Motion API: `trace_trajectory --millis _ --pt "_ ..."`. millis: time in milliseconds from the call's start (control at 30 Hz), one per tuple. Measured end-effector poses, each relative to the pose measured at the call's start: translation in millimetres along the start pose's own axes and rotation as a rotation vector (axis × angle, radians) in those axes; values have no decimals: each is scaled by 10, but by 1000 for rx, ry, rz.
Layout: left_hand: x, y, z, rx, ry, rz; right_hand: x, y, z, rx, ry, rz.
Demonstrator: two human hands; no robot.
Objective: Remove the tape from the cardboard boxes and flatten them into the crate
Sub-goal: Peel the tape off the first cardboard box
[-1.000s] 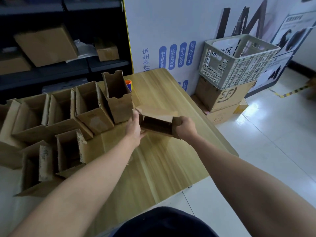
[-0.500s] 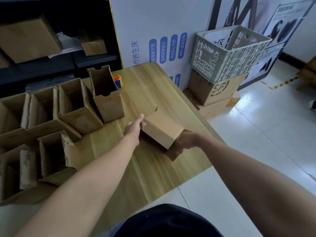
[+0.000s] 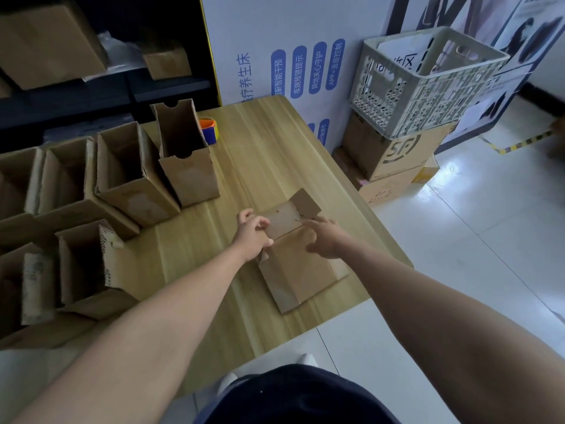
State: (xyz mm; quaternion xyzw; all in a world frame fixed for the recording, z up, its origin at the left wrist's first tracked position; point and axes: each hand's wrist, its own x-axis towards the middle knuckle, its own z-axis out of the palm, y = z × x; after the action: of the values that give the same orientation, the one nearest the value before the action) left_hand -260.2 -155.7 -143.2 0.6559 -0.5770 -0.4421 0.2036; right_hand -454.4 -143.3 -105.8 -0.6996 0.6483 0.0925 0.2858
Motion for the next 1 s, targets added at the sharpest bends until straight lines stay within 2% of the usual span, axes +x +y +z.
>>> trace_trajectory --millis 67,133,233,300,367,433,567,767,833,900,1000 --pt "4 -48 31 287 -29 50 20 48 148 -113 -92 -29" --pt "-9 -75 78 596 37 108 66 115 280 -147 -147 -21" --pt "-53 -91 199 746 67 147 148 147 346 -148 -160 -19" --pt "-77 -162 257 741 -111 62 190 158 354 -181 -162 -10" --pt "-92 -236 273 842 -305 21 219 192 406 -217 -199 -10" --pt "-70 -277 238 923 -375 23 224 224 463 -235 -186 -26" --pt "-21 -251 158 902 -421 10 253 257 465 -238 -134 -74" --pt "-47 -197 173 894 -414 -15 320 241 333 -203 -268 -94" --pt "-76 -190 219 815 -410 -37 316 285 319 -70 -149 8" --pt "-97 -224 262 700 -392 -53 265 350 328 42 -4 195" --pt "-101 -281 311 442 -292 -69 246 412 342 292 -15 386"
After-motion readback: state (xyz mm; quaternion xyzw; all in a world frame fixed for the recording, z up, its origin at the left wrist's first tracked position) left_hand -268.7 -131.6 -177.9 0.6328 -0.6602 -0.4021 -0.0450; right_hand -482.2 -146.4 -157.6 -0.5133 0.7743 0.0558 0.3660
